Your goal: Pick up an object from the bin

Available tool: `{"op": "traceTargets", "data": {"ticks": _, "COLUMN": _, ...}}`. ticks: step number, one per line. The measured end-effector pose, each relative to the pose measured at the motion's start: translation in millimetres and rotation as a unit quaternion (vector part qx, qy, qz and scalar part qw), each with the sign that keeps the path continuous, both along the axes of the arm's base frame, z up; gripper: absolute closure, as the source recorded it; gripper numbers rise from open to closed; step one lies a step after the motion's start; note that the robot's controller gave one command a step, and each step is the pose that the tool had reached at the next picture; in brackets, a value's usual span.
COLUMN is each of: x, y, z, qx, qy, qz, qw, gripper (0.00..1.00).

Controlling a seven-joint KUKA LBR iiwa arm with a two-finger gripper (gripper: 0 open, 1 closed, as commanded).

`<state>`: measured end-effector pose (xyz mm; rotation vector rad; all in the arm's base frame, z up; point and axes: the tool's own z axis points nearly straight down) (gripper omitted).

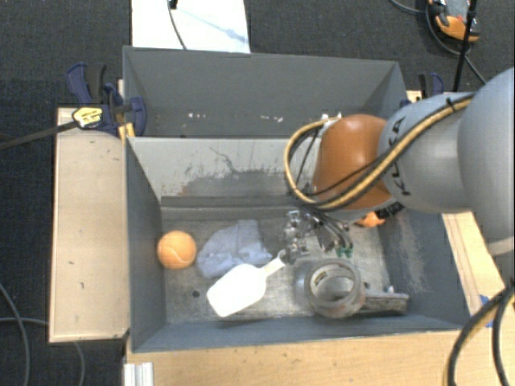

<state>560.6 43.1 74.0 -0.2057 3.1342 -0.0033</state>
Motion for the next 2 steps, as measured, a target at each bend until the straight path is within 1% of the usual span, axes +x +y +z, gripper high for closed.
{"op": "traceTargets", "data": {"ticks": 1, "x": -4.6, "y": 2.4, "z": 49.5, "qx": 0.001, "qy": 0.0023, "qz": 0.001, "qw": 1.0, "gripper": 1.0}}
{"op": "traceTargets", "data": {"ticks": 2, "x": -6.5, "y": -0.6, "z": 93.5, "qx": 0.002, "qy": -0.001, "qz": -0.015, "qw": 0.9999, "gripper": 0.0}}
